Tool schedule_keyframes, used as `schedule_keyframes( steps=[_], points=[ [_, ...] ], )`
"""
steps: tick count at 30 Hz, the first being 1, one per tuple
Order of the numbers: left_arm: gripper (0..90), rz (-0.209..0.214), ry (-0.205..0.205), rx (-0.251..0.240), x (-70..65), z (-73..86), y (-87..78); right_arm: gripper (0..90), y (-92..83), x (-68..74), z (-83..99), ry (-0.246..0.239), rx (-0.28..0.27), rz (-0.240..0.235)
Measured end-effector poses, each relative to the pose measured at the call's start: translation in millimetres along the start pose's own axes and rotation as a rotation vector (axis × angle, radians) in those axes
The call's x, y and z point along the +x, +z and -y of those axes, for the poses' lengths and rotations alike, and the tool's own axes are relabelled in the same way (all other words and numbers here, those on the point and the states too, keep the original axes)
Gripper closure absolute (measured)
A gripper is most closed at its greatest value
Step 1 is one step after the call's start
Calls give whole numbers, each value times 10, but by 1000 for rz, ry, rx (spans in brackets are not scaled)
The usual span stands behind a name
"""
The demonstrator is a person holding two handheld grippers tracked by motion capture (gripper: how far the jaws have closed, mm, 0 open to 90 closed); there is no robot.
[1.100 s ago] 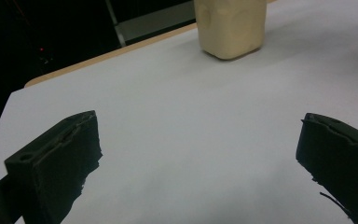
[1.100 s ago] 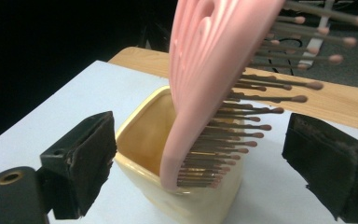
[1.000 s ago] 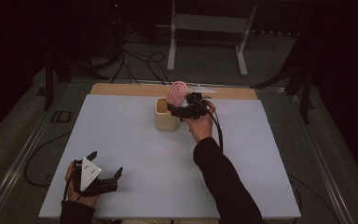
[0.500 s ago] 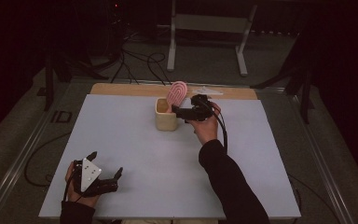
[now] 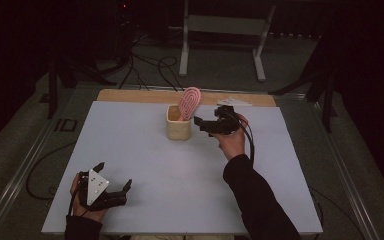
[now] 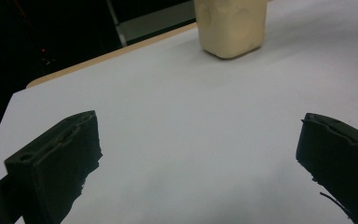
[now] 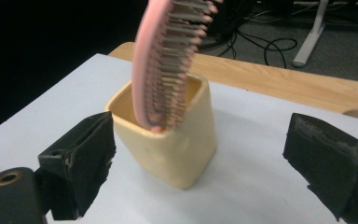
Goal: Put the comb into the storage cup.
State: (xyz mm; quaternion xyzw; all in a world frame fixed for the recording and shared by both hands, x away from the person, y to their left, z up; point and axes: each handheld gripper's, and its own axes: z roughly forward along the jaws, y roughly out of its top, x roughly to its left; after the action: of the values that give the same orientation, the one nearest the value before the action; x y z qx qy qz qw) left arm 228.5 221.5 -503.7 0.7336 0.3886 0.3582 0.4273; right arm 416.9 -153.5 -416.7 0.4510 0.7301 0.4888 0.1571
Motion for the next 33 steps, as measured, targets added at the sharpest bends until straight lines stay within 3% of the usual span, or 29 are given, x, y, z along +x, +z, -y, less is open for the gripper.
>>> schedule_keyframes(
  steps=[10,15,22,27,29,33],
  points=[
    [2,0,0,4,-4,0,5,90,-251,-54,205,-20,4,53],
    [3,0,-7,2,4,-1,1,90,-453,-1,376,-93,0,76],
    [2,0,-18,3,21,2,1,90,-664,8,565,-140,7,84],
    [2,-5,-23,3,31,3,-4,90,-817,61,690,-217,2,110],
    [2,1,-45,-6,51,1,-12,90,-910,76,792,-253,5,122],
    [2,1,-79,-15,91,4,-26,90,-995,56,895,-255,7,123]
  ],
)
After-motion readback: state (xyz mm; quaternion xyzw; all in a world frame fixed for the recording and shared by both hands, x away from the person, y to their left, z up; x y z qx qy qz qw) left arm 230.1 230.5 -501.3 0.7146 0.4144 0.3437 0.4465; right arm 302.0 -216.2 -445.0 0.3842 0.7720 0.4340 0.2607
